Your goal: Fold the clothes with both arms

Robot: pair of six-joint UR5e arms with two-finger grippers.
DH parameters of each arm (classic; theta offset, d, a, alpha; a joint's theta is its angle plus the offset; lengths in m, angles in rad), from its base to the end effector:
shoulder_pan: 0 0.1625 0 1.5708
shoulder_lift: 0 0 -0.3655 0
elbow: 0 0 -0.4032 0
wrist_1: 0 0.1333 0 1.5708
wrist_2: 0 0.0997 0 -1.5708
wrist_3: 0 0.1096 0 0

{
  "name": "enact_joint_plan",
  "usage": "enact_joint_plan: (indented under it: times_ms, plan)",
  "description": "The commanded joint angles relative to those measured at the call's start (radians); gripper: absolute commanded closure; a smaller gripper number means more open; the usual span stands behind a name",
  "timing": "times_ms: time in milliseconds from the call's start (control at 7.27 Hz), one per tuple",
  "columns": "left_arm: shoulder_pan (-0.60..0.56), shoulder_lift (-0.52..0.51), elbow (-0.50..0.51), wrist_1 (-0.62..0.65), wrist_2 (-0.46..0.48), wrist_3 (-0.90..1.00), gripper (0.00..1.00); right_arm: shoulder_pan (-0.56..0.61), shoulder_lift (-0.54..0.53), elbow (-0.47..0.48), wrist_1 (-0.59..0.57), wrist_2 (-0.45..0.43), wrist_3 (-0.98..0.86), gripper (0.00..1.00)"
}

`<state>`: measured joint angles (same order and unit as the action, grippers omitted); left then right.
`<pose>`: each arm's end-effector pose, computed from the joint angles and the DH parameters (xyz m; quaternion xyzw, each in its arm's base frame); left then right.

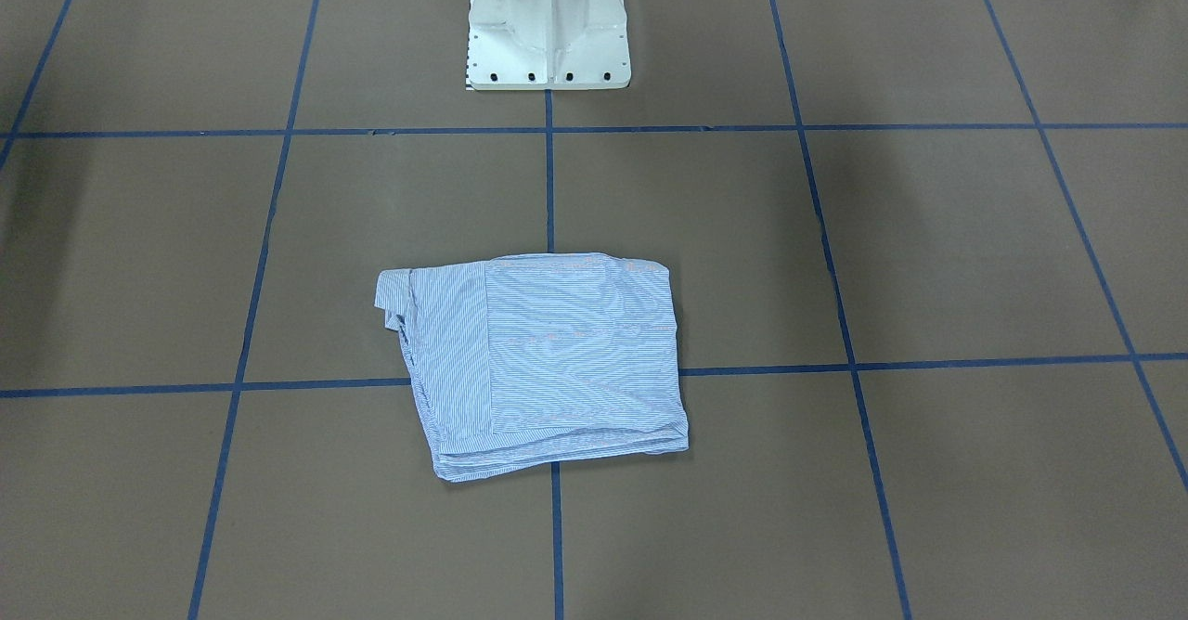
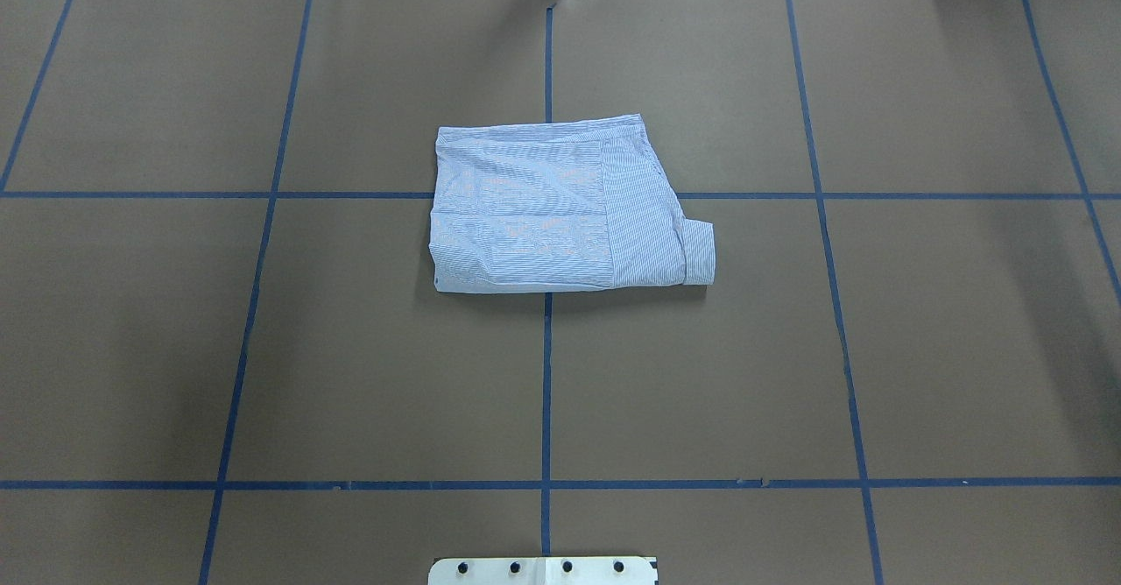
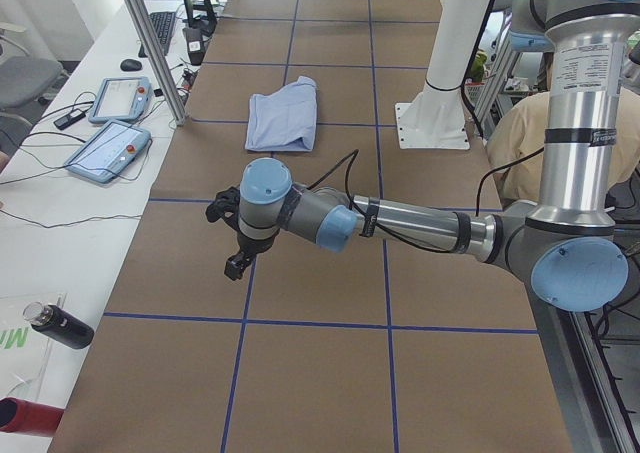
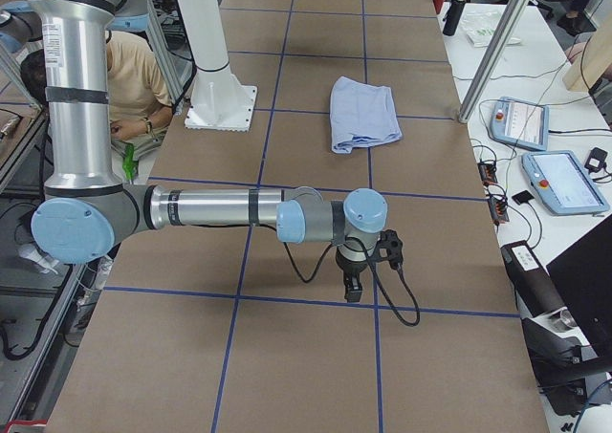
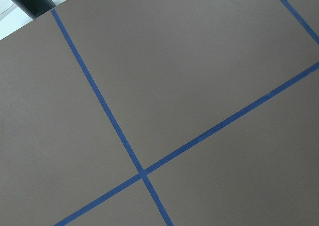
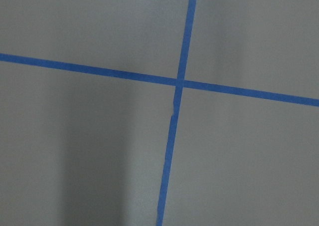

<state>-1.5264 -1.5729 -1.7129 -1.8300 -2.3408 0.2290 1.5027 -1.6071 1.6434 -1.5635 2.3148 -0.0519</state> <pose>-0.0338 -0.5244 0.5033 0.2188 0.3493 0.1983 0.8893 0.0254 -0.4957 0.5893 0.0174 -0.3635 -0.0638 0.9292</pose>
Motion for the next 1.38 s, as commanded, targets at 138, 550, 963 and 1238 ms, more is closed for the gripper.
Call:
enact_joint_plan:
  times_ms: [138, 550, 963, 1238]
  plan:
    - [-0.020, -0.001, 0.010, 0.048, 0.000, 0.012, 0.00, 0.001, -0.037, 0.035, -0.010, 0.035, 0.003, 0.00]
    - [-0.056, -0.003, 0.018, 0.079, -0.003, 0.013, 0.00, 0.021, -0.062, 0.070, -0.004, 0.086, 0.014, 0.00]
    - [-0.077, 0.033, -0.072, 0.178, -0.003, -0.008, 0.00, 0.019, -0.074, 0.110, -0.003, 0.086, 0.017, 0.00]
    - [-0.074, 0.047, -0.056, 0.172, -0.008, -0.017, 0.00, 0.019, -0.062, 0.115, -0.001, 0.081, 0.090, 0.00]
